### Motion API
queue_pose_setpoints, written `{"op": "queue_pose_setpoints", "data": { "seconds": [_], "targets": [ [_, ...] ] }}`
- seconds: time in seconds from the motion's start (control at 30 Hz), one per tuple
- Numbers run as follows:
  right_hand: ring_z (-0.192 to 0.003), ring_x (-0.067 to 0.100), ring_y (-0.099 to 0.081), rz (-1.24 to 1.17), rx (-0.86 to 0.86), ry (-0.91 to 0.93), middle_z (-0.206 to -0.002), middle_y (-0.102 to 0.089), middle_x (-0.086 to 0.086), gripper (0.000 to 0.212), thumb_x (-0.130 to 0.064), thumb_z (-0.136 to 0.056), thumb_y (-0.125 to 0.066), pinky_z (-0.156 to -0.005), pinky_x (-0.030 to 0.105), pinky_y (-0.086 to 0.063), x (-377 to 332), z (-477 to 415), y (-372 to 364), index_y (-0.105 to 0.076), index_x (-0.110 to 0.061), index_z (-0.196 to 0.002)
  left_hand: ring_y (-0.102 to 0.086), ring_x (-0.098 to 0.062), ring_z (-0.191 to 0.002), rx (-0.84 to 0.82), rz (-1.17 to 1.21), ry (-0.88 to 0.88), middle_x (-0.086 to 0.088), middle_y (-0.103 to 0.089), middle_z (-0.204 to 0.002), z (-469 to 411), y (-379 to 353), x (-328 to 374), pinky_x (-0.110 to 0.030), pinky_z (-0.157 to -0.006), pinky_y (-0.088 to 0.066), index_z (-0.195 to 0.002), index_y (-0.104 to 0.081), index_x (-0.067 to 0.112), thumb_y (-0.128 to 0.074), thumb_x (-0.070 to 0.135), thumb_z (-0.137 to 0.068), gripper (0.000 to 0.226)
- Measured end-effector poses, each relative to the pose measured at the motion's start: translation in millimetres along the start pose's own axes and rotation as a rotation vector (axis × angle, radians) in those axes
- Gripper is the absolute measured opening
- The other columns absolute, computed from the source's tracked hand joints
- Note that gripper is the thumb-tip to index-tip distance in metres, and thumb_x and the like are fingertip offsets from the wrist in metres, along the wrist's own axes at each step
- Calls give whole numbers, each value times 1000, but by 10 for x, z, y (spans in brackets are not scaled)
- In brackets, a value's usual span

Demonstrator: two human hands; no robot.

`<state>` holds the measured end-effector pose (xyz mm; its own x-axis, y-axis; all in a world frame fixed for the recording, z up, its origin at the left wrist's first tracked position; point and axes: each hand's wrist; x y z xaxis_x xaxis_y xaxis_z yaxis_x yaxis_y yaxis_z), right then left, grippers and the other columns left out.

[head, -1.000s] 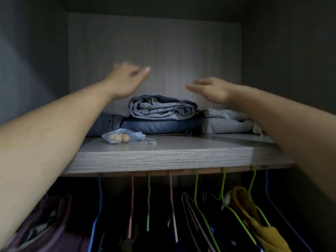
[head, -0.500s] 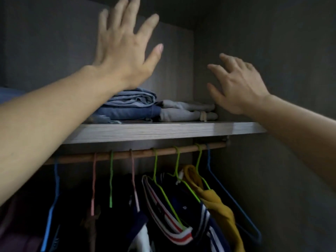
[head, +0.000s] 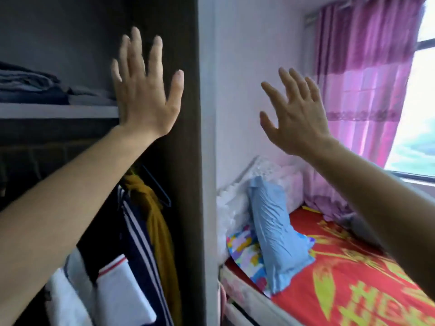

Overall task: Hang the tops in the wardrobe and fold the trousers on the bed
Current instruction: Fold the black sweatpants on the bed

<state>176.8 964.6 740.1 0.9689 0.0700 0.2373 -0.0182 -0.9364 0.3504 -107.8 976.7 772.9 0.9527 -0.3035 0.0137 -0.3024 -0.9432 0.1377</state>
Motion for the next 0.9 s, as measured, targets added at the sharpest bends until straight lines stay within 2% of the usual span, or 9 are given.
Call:
{"op": "queue_pose_setpoints", "data": {
  "seconds": [0.07,0.23,0.4,0.53,0.6,0.7,0.9],
  "targets": [
    [-151,38,-20,57,-109,-58,-162,-23,23,63,-44,-99,-46,-123,53,-13,578,564,101,-35,-15,-154,-11,-34,-151,-60,87,21,-17,-13,-163,316,-247,674,-55,-118,-13,-155,-24,15,-26,54,-101,67],
    [-154,33,-7,257,-372,-238,-166,-8,18,71,-50,-101,-38,-124,50,-4,1964,1806,443,-15,-18,-160,-5,-32,-152,-322,315,9,-17,-5,-164,1054,-833,2412,-55,-119,-11,-157,-19,16,-27,53,-100,68],
    [-151,37,-17,393,-436,-395,-164,-18,20,71,-50,-98,-45,-122,55,-17,3051,2983,850,-25,-16,-157,-8,-32,-151,-445,528,-121,-17,-10,-164,1714,-1265,3906,-57,-118,-11,-156,-24,16,-29,54,-98,69],
    [-149,39,-21,492,-598,-543,-161,-22,22,72,-49,-97,-45,-120,56,-21,3729,4007,1046,-24,-13,-156,-2,-31,-152,-581,649,-271,-15,-2,-165,2308,-1649,5042,-59,-119,-8,-157,-15,19,-25,57,-99,70],
    [-147,41,-23,545,-699,-594,-159,-25,24,72,-48,-97,-47,-118,57,-22,4062,4440,1099,-26,-10,-155,-2,-31,-152,-623,719,-319,-15,-2,-165,2606,-1846,5613,-60,-118,-9,-158,-11,20,-24,58,-99,71],
    [-146,41,-24,611,-818,-663,-158,-26,25,72,-44,-95,-52,-118,57,-23,4583,4959,1160,-30,-10,-154,-5,-33,-152,-694,832,-392,-17,-4,-164,3007,-2133,6488,-63,-116,-11,-156,-20,15,-26,56,-99,71],
    [-150,36,-18,705,-946,-898,-163,-18,22,73,-44,-97,-51,-120,50,-20,5650,5586,1394,-25,-13,-157,-1,-33,-151,-940,905,-555,-17,-3,-164,3350,-2756,8158,-62,-117,-13,-156,-16,16,-32,55,-100,70]
  ]
}}
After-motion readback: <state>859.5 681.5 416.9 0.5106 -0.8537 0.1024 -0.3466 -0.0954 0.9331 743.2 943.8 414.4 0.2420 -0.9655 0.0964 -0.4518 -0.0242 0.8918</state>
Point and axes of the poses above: each hand's wrist, its own z-axis away from the middle knuckle, its own y-axis out of the back of the hand, x = y × z
